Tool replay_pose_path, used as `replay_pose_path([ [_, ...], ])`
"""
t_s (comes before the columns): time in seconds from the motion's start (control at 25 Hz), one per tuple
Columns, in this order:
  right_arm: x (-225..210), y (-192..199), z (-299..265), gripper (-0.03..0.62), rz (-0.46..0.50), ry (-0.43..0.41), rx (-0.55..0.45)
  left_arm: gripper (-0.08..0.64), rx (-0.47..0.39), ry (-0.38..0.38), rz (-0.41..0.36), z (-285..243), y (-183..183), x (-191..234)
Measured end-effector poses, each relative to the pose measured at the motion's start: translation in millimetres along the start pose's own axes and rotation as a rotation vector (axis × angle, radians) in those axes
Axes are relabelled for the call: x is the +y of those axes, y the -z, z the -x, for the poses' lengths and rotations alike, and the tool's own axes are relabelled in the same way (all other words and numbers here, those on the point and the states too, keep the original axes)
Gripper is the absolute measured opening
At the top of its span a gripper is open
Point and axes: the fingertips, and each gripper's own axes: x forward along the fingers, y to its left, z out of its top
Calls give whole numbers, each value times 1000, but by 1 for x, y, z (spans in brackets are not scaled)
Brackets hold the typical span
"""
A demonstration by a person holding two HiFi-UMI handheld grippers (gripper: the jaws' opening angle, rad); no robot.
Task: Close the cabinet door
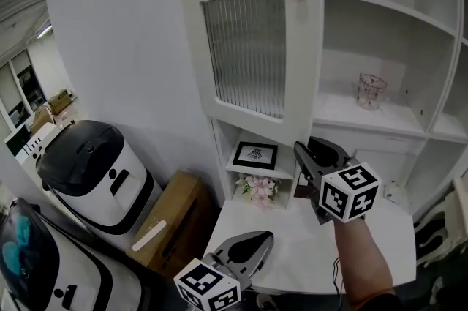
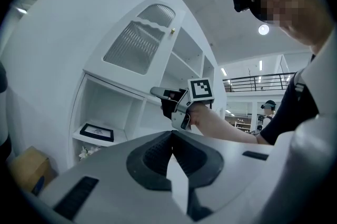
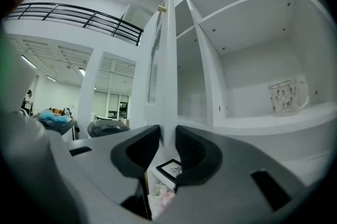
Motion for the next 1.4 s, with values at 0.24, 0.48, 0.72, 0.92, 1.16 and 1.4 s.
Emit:
replay_pose_path([
  [0.24, -16, -2, -9, 108, 111, 72, 5, 6, -4, 3, 13, -8, 3, 14],
  [0.48, -42, -4, -15, 201, 128, 154, 1, 6, 13, 10, 27, -17, 9, 25],
  [0.72, -55, -5, -25, 226, 181, 208, 17, 6, 22, 12, 34, -22, 11, 36],
  [0.92, -63, -5, -32, 224, 193, 233, 18, 6, 21, 13, 33, -26, 7, 43],
  [1.16, -70, -6, -41, 219, 229, 259, 21, 6, 22, 5, 35, -29, 6, 50],
  [1.4, -71, -9, -47, 219, 359, 321, 35, 6, 25, -20, 26, -23, 3, 51],
])
